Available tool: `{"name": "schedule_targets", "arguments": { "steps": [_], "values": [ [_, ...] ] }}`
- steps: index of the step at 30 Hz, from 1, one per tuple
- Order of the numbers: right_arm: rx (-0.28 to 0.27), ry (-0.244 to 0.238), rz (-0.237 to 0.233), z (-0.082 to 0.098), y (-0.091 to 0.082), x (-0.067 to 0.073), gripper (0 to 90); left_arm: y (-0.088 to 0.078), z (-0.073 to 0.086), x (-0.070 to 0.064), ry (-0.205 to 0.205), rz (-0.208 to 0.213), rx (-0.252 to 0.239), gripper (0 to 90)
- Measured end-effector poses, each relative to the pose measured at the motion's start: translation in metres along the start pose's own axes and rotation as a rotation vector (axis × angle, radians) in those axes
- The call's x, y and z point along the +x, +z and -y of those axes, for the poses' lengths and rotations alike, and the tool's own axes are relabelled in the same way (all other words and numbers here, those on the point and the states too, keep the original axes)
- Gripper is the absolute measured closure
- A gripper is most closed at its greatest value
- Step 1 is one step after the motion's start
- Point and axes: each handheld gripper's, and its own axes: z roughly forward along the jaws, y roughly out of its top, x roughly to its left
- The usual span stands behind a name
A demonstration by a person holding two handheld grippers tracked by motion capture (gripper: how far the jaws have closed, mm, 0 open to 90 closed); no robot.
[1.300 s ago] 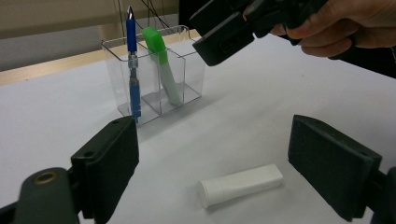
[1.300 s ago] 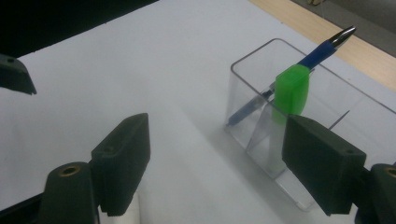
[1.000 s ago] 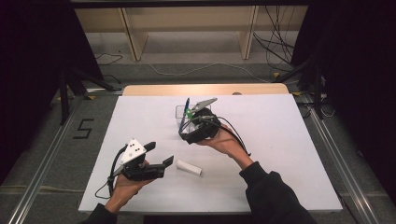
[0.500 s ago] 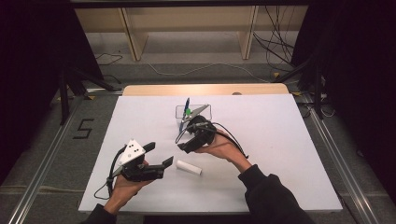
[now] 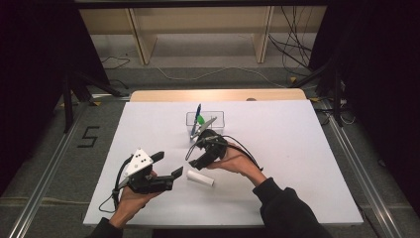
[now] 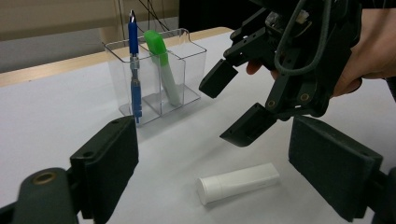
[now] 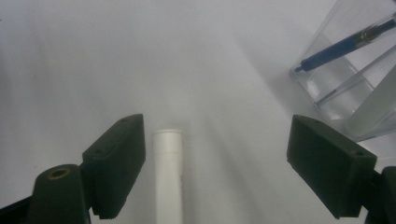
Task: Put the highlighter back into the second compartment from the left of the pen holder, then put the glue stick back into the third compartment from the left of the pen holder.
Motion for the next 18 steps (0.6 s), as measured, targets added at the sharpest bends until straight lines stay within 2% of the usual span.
{"name": "schedule_targets", "arguments": {
  "steps": [7,18],
  "values": [
    [0.033,-0.014,-0.004,0.0004,0.0035,0.0028,20.8,-0.0011,0.0004,-0.0001,0.003,0.001,0.004,15.5],
    [0.051,-0.018,-0.006,0.0016,0.0067,0.0040,21.0,-0.0015,0.0007,-0.0005,0.000,0.000,0.003,15.4]
  ]
}}
